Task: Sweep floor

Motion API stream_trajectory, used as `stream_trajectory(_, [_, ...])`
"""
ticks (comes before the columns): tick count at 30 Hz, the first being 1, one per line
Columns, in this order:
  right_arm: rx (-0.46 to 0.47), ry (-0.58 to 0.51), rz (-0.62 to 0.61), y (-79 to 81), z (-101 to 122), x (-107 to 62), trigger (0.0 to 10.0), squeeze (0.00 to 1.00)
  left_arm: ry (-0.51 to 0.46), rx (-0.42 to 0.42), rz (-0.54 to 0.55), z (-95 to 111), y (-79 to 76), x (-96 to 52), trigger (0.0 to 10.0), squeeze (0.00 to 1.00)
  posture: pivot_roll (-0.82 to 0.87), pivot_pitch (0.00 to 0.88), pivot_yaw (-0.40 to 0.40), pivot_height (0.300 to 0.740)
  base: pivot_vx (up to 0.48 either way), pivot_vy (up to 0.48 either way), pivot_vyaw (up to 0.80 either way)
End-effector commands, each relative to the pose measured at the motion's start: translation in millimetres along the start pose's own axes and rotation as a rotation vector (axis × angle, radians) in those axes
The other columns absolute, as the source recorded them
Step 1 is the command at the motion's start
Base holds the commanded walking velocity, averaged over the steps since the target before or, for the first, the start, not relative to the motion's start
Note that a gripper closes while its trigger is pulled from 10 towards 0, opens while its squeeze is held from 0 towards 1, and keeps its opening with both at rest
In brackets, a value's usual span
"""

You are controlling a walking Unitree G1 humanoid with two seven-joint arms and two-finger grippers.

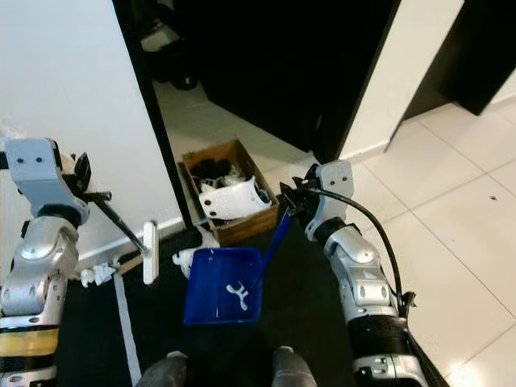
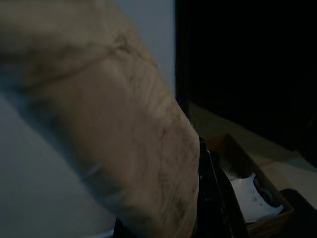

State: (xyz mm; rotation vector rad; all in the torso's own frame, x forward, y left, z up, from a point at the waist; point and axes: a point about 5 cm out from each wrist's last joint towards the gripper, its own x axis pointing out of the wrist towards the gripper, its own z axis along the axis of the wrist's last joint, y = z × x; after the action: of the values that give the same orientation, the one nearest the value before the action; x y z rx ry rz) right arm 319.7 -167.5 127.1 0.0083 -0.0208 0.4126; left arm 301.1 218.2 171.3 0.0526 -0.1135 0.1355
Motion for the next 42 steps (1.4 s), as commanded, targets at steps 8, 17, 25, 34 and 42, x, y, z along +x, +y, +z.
stream_trajectory(8, [0.004,-0.035,-0.005,0.8,3,-1.4,10.0,0.0,-0.02,-0.022,0.019,2,2.6,-1.0,10.0,0.0,-0.02,0.077,0.017,0.74,0.03,0.0,0.0])
stream_trajectory(17, [0.006,-0.029,-0.002,0.8,2,-0.1,10.0,0.0,-0.001,-0.007,0.037,-2,6.5,-0.5,10.0,0.0,-0.02,0.082,0.02,0.74,0.0,0.0,0.0])
stream_trajectory(25, [-0.011,0.015,-0.018,1.0,-9,-0.3,10.0,0.0,0.004,-0.008,0.037,-3,7.1,0.3,10.0,0.0,-0.02,0.084,0.025,0.74,0.0,0.0,0.0])
stream_trajectory(34, [-0.02,0.088,-0.037,0.0,-26,3.1,10.0,0.0,0.013,-0.002,0.041,-4,7.8,0.9,10.0,0.0,-0.01,0.096,0.031,0.74,0.0,0.0,0.0])
stream_trajectory(42, [-0.034,0.17,-0.027,3.5,-42,14.0,10.0,0.0,0.053,0.008,0.046,-12,10.4,-0.6,10.0,0.0,0.02,0.122,0.042,0.74,0.0,0.0,0.0])
